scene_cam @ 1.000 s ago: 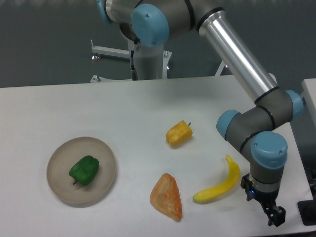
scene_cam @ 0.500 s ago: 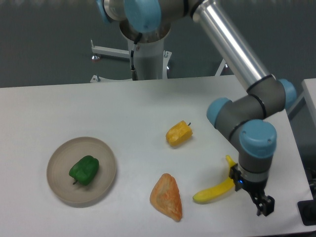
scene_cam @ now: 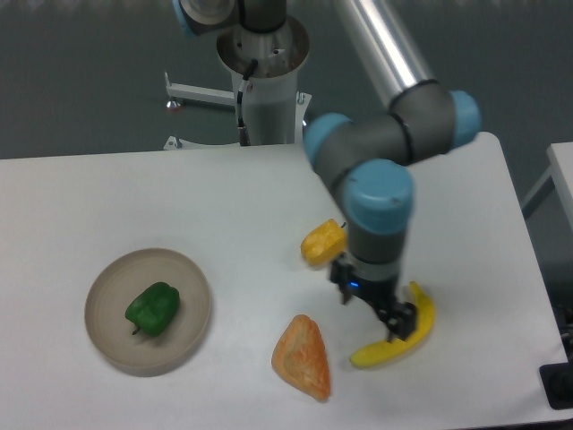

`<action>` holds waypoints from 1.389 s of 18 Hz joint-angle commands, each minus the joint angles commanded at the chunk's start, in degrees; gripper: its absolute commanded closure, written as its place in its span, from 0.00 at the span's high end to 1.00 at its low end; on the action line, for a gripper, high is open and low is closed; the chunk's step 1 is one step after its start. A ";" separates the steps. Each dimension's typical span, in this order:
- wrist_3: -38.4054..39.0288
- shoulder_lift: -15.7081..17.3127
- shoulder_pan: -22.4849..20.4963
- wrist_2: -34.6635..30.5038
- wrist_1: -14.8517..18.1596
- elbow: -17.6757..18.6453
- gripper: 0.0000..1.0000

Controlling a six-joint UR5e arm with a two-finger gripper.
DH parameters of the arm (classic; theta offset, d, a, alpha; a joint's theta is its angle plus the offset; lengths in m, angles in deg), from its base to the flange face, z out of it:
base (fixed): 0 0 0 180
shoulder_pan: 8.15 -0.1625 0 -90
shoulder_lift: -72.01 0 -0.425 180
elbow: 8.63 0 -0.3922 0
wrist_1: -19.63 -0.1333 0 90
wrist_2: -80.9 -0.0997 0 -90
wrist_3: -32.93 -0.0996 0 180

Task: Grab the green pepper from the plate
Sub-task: 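Move the gripper over the plate above the green bell pepper, then lower the open gripper around the green bell pepper on the plate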

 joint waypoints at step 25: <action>25.79 -0.43 13.46 11.96 -12.30 12.49 1.00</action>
